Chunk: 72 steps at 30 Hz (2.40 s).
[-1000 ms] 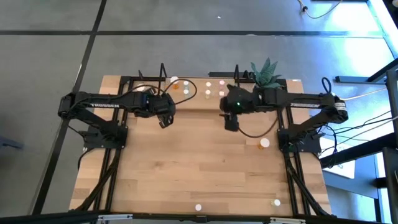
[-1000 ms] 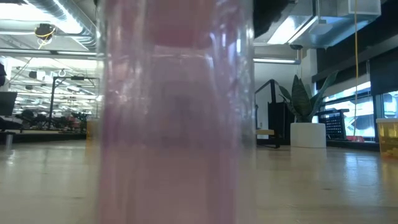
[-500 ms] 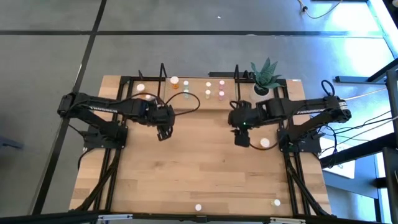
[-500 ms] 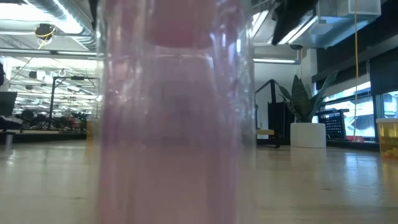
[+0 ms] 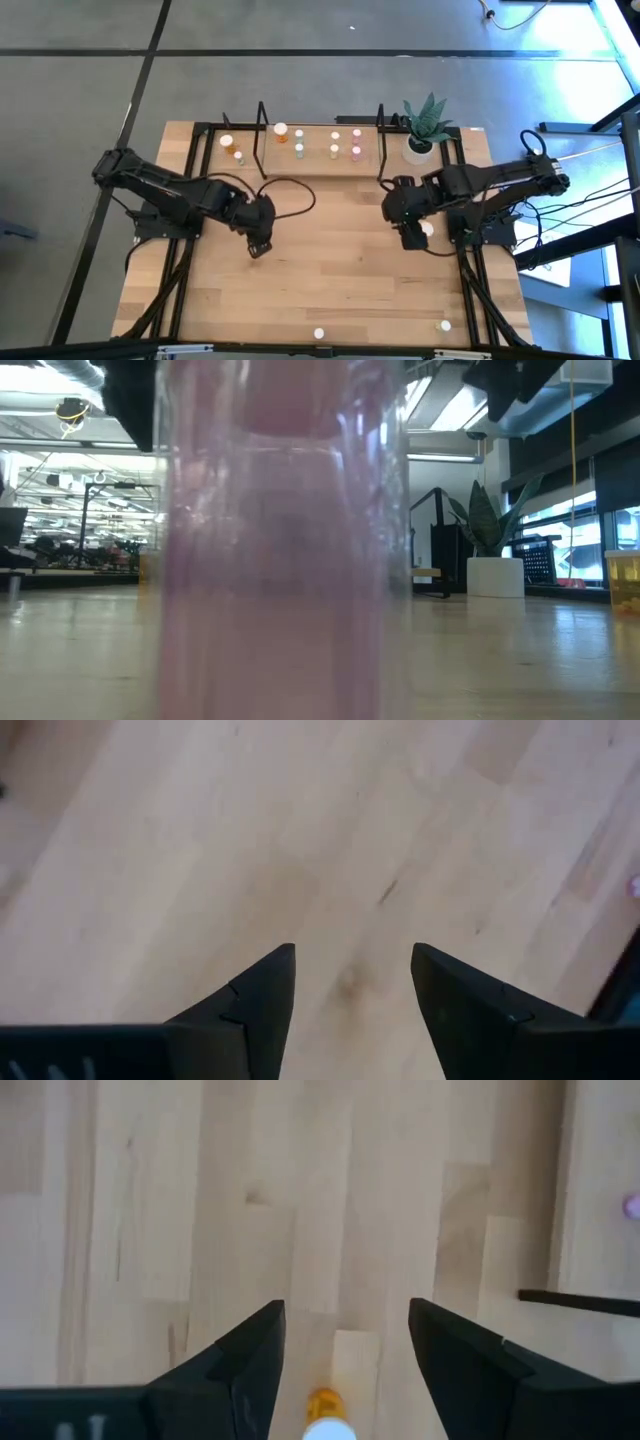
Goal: Pick and place medicine bottles onto shelf by color
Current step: Put the right orange pill bottle on the shelf aligned with the other orange pill bottle
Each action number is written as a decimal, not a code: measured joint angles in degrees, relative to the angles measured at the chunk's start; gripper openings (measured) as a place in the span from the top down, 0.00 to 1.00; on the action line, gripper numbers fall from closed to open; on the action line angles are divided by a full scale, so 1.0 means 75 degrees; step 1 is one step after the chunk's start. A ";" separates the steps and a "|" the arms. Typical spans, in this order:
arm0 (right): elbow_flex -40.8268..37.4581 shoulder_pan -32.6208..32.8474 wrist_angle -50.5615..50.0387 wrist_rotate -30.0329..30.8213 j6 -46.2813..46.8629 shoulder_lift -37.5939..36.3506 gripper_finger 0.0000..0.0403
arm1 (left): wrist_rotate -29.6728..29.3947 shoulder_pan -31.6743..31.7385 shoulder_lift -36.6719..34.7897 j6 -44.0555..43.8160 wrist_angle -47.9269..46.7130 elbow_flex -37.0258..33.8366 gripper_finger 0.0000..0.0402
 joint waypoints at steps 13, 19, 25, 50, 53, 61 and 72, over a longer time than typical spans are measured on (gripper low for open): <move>0.0000 0.0234 0.0389 0.0004 -0.0391 -0.0039 0.46 | -0.0817 0.0017 -0.1020 -0.2430 -0.1652 -0.0003 0.52; 0.0000 0.0237 0.0421 0.0016 0.0628 -0.0039 0.46 | -0.1397 0.0283 -0.2264 -0.2423 -0.2029 -0.0003 0.52; 0.0000 0.0394 0.0435 -0.0143 0.1302 -0.0039 0.46 | -0.1363 0.0329 -0.2809 -0.1528 -0.1822 -0.0003 0.52; -0.0836 0.1548 -0.1382 0.0609 0.3732 -0.1446 0.46 | -0.1245 -0.0624 -0.1208 0.2755 0.1709 -0.0003 0.52; -0.1163 0.1548 -0.1117 0.0609 0.3950 -0.1833 0.46 | -0.1246 -0.0582 -0.1062 0.3229 0.2340 -0.0003 0.52; -0.1785 0.1546 -0.0928 0.0609 0.4151 -0.2231 0.46 | -0.1279 -0.0554 -0.1078 0.3599 0.3338 -0.0002 0.52; -0.1918 0.1546 -0.0764 0.0609 0.4130 -0.2228 0.46 | -0.1638 -0.0553 -0.1075 0.3756 0.3308 -0.0003 0.52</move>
